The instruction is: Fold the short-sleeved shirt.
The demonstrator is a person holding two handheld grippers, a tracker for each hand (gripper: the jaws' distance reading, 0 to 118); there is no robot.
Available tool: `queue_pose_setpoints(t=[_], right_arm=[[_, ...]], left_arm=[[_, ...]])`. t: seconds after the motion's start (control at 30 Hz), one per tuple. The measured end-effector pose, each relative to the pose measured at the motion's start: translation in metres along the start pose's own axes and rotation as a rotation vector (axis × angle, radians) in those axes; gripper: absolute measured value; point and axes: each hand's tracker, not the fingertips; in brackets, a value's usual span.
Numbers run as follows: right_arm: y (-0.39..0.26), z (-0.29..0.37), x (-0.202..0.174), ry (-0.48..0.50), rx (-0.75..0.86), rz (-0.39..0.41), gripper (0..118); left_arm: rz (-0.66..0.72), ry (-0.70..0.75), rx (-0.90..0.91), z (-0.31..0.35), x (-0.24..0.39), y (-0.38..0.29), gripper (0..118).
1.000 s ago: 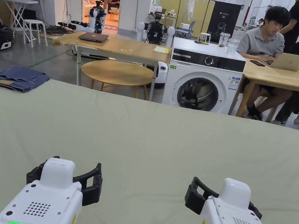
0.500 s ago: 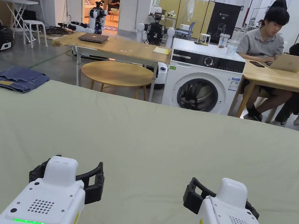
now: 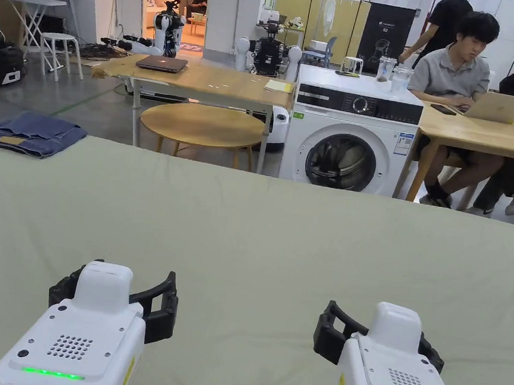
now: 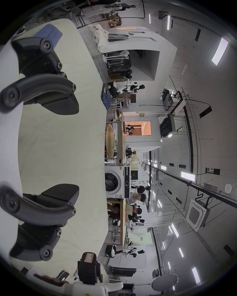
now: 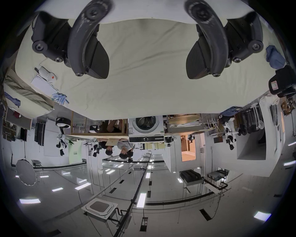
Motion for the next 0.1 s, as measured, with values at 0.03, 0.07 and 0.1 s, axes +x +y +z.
queue_pose_setpoints(t=[0.03, 0.07, 0.1], right_arm=[[0.0016, 0.0005, 0.0017, 0.037, -0.017, -0.016, 100], [0.0045, -0.0012, 0.0028, 0.052, -0.058, -0.038, 100], [0.0062, -0.0029, 0.0039, 0.061, -0.082, -0.059, 100]], left_arm=[[-0.002, -0.001, -0.001, -0.0001, -0.0001, 0.0000, 90], [-0.003, -0.002, -0.002, -0.0002, -0.0003, -0.0001, 90], [-0.004, -0.002, -0.003, -0.0004, -0.0005, 0.0000, 90]])
